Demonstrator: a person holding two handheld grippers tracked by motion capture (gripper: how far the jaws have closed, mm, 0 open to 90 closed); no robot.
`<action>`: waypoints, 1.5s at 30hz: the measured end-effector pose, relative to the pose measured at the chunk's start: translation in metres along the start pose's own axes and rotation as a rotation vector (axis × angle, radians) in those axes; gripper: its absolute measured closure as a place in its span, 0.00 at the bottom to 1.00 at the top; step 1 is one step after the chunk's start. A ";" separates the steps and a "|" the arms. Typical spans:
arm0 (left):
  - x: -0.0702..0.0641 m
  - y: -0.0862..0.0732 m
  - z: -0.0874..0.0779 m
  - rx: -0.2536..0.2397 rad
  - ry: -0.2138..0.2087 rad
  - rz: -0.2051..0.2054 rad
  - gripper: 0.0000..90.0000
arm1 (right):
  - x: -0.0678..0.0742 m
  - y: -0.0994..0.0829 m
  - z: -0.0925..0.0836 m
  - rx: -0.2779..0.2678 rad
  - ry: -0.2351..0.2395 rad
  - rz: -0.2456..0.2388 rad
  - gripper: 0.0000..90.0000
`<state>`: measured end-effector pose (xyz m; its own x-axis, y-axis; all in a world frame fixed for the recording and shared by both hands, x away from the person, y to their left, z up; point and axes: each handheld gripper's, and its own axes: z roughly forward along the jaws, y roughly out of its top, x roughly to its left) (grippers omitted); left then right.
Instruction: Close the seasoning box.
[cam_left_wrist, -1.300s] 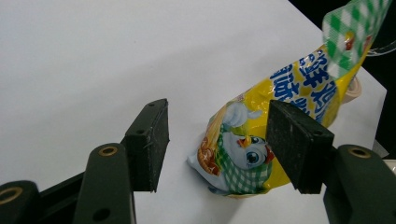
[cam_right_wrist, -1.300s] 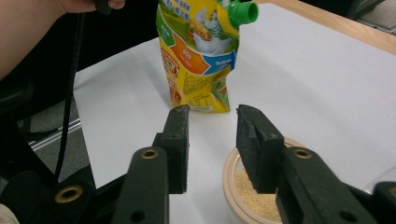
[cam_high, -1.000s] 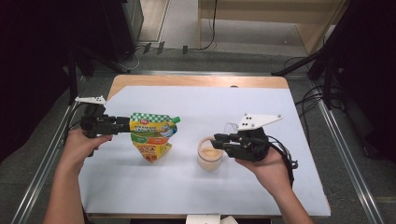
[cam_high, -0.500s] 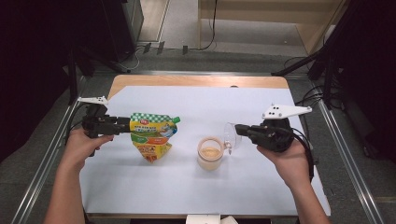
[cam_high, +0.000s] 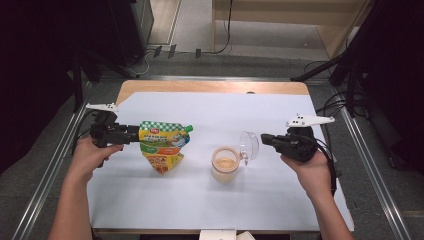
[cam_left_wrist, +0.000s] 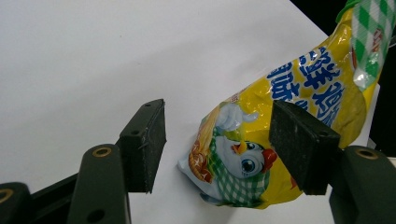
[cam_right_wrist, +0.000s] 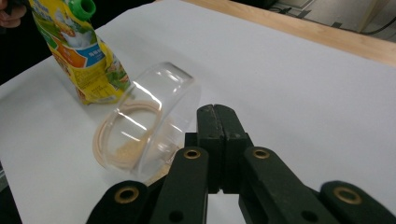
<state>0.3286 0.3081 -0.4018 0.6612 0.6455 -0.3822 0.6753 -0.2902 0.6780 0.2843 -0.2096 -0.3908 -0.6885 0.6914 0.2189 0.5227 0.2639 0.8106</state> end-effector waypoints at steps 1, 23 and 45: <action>0.000 0.000 0.000 0.000 -0.003 0.000 0.42 | -0.001 -0.002 0.003 0.006 0.003 0.002 1.00; 0.001 0.000 -0.001 -0.007 -0.002 -0.003 0.42 | 0.017 -0.013 0.033 0.059 0.074 -0.025 1.00; 0.002 -0.001 -0.002 -0.008 0.010 0.000 0.41 | -0.003 -0.021 0.031 0.011 0.053 -0.012 0.63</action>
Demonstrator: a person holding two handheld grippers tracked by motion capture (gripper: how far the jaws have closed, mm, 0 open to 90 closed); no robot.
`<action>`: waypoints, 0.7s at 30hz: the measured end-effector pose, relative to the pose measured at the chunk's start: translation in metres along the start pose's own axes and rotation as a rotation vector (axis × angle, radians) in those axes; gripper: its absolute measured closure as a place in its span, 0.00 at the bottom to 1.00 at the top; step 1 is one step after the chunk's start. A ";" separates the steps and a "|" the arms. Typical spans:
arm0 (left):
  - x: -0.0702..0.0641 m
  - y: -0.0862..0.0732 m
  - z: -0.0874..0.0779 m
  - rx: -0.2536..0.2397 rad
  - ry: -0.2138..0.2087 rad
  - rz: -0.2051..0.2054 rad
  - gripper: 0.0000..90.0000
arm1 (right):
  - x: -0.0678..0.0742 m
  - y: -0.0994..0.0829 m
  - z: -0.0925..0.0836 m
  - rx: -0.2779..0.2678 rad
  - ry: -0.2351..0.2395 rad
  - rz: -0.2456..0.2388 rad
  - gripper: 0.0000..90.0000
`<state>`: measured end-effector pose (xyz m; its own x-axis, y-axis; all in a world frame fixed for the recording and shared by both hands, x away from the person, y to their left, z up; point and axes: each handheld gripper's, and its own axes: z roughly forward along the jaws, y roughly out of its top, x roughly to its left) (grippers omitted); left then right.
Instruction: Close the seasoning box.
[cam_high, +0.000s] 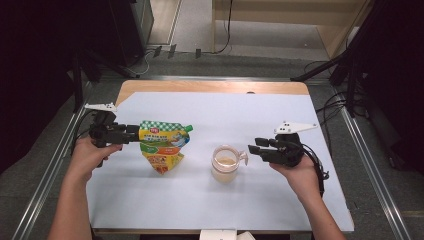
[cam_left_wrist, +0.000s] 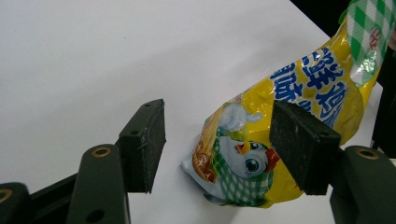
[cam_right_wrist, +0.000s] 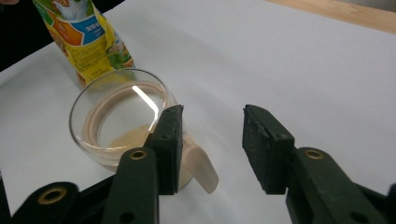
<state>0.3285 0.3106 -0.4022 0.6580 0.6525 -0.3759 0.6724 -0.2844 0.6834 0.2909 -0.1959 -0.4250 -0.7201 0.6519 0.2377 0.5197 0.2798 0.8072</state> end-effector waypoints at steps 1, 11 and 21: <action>0.000 0.000 0.000 -0.001 0.001 0.001 0.41 | -0.002 -0.001 0.000 -0.004 -0.004 0.000 0.61; 0.001 0.000 -0.001 -0.005 0.004 -0.002 0.41 | -0.024 -0.015 -0.001 -0.025 -0.076 -0.022 0.45; 0.003 -0.001 -0.001 0.003 0.008 -0.004 0.41 | -0.040 -0.025 0.000 -0.050 -0.103 -0.039 0.33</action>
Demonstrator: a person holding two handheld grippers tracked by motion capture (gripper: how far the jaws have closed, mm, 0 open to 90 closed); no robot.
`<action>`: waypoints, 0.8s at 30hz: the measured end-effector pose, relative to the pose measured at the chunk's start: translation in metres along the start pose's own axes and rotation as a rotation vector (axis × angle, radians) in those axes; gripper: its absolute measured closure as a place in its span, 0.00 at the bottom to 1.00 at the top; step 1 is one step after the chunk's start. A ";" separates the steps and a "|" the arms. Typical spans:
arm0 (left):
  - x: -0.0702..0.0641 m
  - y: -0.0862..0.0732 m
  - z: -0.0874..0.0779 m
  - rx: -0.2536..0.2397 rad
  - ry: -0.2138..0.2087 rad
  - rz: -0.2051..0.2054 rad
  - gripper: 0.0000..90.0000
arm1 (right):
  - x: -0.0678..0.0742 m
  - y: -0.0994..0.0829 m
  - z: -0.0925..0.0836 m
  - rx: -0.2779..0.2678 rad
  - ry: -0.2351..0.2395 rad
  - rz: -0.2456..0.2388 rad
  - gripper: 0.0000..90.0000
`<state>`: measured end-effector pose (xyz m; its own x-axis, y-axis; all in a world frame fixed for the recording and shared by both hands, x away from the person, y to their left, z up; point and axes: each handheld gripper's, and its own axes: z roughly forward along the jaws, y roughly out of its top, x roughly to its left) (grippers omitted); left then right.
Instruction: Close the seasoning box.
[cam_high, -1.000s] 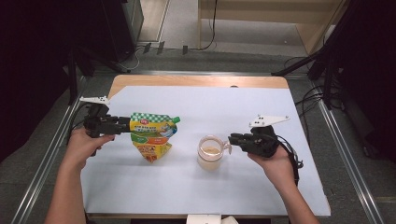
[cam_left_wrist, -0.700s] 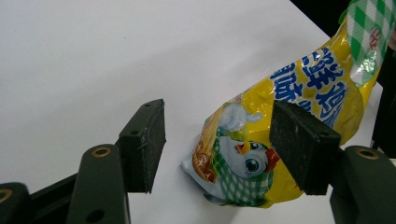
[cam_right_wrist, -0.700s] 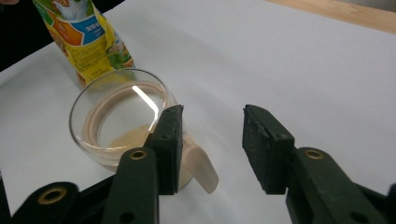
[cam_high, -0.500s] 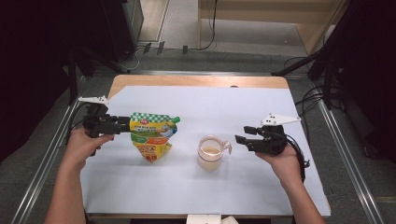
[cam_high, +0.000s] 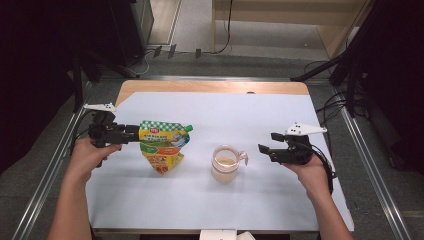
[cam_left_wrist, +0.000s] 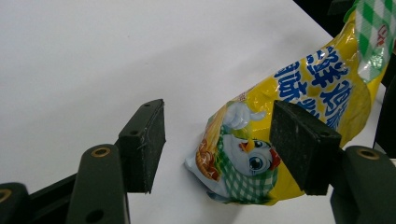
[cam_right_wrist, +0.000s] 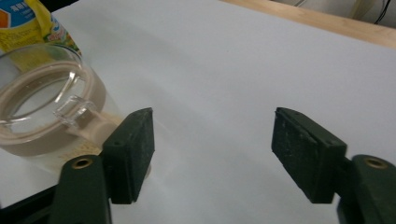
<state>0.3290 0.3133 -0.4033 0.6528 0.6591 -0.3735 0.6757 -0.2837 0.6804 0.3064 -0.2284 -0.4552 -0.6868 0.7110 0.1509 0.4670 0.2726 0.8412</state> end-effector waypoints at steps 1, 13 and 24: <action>0.000 0.000 0.000 0.000 0.001 -0.002 0.41 | -0.001 -0.001 0.000 0.002 -0.006 -0.006 0.33; 0.001 -0.001 0.000 0.001 0.004 -0.007 0.41 | -0.015 -0.010 0.003 0.030 -0.062 0.000 0.31; 0.004 -0.003 0.002 -0.006 0.020 -0.037 0.40 | -0.021 -0.015 0.007 0.073 -0.053 0.015 0.25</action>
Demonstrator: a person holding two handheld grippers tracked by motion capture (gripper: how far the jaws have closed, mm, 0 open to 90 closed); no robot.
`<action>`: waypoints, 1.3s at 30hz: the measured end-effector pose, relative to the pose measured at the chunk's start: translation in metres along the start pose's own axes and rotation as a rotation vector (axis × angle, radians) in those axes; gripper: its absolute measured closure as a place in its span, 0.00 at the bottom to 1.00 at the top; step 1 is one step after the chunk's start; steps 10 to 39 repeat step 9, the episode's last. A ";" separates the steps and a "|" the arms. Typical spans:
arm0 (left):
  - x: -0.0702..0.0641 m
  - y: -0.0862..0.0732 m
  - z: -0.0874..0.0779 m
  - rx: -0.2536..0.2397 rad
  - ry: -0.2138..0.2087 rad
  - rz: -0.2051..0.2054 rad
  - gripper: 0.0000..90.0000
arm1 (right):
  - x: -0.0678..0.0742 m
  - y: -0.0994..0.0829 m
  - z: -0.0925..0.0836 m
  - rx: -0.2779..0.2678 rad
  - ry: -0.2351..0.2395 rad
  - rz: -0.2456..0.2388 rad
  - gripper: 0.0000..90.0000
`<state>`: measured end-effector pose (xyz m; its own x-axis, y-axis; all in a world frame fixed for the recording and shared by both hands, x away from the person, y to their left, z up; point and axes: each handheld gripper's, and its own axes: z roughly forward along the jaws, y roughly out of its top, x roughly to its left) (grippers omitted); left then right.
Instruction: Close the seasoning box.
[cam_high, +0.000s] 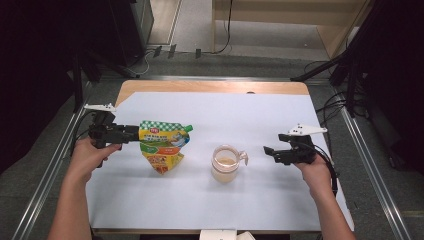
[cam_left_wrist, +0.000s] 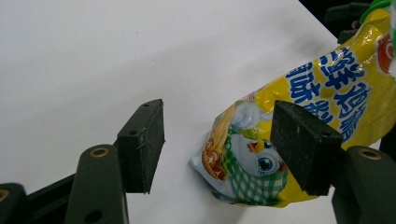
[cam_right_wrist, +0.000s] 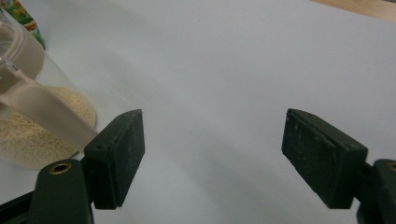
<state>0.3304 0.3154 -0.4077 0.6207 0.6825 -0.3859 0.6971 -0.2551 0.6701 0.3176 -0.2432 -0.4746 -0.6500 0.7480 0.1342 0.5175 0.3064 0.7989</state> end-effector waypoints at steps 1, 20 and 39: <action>0.000 0.000 0.000 -0.003 -0.001 -0.002 0.40 | 0.000 0.000 0.001 0.004 -0.002 -0.002 0.25; 0.004 -0.001 0.001 -0.044 -0.010 -0.015 0.31 | -0.003 -0.003 0.005 0.026 -0.022 -0.003 0.24; 0.004 -0.001 0.001 -0.044 -0.010 -0.015 0.31 | -0.003 -0.003 0.005 0.026 -0.022 -0.003 0.24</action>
